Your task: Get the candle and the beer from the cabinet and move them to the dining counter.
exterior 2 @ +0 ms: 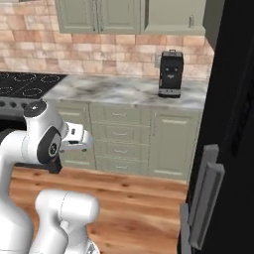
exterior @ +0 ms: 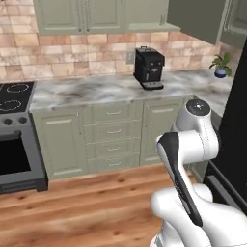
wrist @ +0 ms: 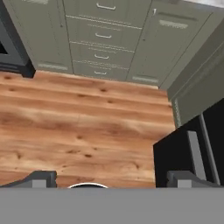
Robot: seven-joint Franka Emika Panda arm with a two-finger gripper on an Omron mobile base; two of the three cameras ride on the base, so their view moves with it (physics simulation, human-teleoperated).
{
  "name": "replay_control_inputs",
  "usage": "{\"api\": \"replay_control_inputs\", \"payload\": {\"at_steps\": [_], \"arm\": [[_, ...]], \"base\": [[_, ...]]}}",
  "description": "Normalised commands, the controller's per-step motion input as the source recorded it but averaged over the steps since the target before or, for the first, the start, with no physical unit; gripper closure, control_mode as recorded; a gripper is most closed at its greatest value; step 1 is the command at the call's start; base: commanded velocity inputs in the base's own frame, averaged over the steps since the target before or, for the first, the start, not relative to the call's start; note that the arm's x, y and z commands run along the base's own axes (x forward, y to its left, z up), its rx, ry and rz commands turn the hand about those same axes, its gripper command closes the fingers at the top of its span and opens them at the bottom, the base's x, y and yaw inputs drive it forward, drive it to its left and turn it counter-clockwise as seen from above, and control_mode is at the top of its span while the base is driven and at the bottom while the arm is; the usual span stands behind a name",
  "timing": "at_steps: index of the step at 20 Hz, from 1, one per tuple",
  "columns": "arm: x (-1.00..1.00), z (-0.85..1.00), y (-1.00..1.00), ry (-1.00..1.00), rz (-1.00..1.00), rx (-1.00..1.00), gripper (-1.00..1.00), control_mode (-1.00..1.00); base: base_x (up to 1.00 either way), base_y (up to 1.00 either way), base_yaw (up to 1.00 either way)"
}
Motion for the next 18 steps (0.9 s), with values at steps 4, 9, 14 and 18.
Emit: {"api": "replay_control_inputs", "payload": {"at_steps": [4,9,14,18], "arm": [[0.0,0.0,0.0,0.0,0.0,0.0,-1.0,1.0],[0.0,0.0,0.0,0.0,0.0,0.0,-1.0,1.0],[0.0,0.0,0.0,0.0,0.0,0.0,-1.0,1.0],[0.0,0.0,0.0,0.0,0.0,0.0,-1.0,1.0]], "base": [[0.88,-0.09,0.03],[0.86,-0.15,0.05],[0.8,-0.24,0.07],[0.68,-0.34,0.1]]}}
